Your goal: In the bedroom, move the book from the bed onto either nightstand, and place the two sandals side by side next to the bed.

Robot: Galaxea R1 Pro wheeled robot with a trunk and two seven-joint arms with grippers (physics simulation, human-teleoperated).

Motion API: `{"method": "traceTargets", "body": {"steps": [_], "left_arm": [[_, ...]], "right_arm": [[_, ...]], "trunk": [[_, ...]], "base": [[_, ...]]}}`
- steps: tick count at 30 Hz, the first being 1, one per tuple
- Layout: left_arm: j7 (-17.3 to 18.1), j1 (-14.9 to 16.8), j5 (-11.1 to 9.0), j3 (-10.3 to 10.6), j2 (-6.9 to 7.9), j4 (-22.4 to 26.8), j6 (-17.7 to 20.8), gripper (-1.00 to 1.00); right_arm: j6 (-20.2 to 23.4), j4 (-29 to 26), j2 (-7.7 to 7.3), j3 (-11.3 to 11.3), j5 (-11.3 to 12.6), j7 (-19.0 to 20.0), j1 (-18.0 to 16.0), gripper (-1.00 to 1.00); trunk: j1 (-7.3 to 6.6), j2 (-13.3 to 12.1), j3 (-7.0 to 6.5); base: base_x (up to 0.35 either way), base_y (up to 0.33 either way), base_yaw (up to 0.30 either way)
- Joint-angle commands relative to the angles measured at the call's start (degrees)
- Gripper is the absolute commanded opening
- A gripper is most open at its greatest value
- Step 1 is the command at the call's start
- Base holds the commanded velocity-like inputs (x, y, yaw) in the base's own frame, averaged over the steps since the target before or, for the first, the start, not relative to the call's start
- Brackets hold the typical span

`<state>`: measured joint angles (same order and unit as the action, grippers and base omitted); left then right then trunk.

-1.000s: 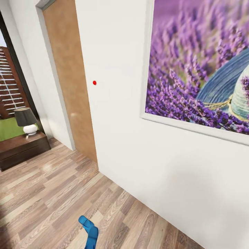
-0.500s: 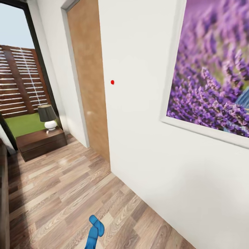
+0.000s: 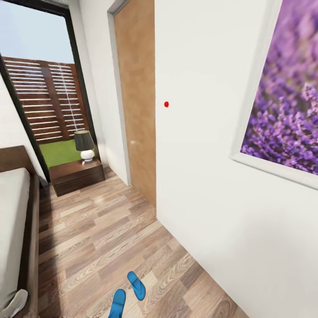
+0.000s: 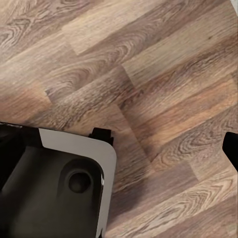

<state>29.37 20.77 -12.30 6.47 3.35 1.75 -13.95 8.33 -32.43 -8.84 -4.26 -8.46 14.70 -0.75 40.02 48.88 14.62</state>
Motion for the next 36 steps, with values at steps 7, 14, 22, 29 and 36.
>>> {"method": "traceTargets", "body": {"steps": [7,14,22,29,36], "left_arm": [[0.2,0.1,-0.5,0.5,0.03,-0.1,-0.2,-1.0],[0.2,0.1,-0.5,0.5,0.0,-0.1,-0.2,-1.0],[0.2,0.1,-0.5,0.5,-0.01,-0.1,-0.2,-1.0],[0.2,0.1,-0.5,0.5,0.0,-0.1,-0.2,-1.0],[0.2,0.1,-0.5,0.5,0.0,-0.1,-0.2,-1.0]], "right_arm": [[0.3,-0.2,0.06,-0.4,-0.6,0.5,0.0,1.0],[0.3,-0.1,0.06,-0.4,-0.6,0.5,0.0,1.0],[0.3,-0.2,0.06,-0.4,-0.6,0.5,0.0,1.0],[0.3,-0.2,0.07,-0.4,-0.6,0.5,0.0,1.0],[0.3,-0.2,0.05,-0.4,-0.6,0.5,0.0,1.0]], "trunk": [[0.01,0.1,0.23],[0.01,0.1,0.38],[0.01,0.1,0.54],[0.01,0.1,0.69],[0.01,0.1,0.84]], "base": [[0.0,0.0,0.282],[0.006,0.0,0.282],[0.126,-0.055,0.282],[0.088,-0.076,0.282],[0.005,-0.005,0.282]]}}
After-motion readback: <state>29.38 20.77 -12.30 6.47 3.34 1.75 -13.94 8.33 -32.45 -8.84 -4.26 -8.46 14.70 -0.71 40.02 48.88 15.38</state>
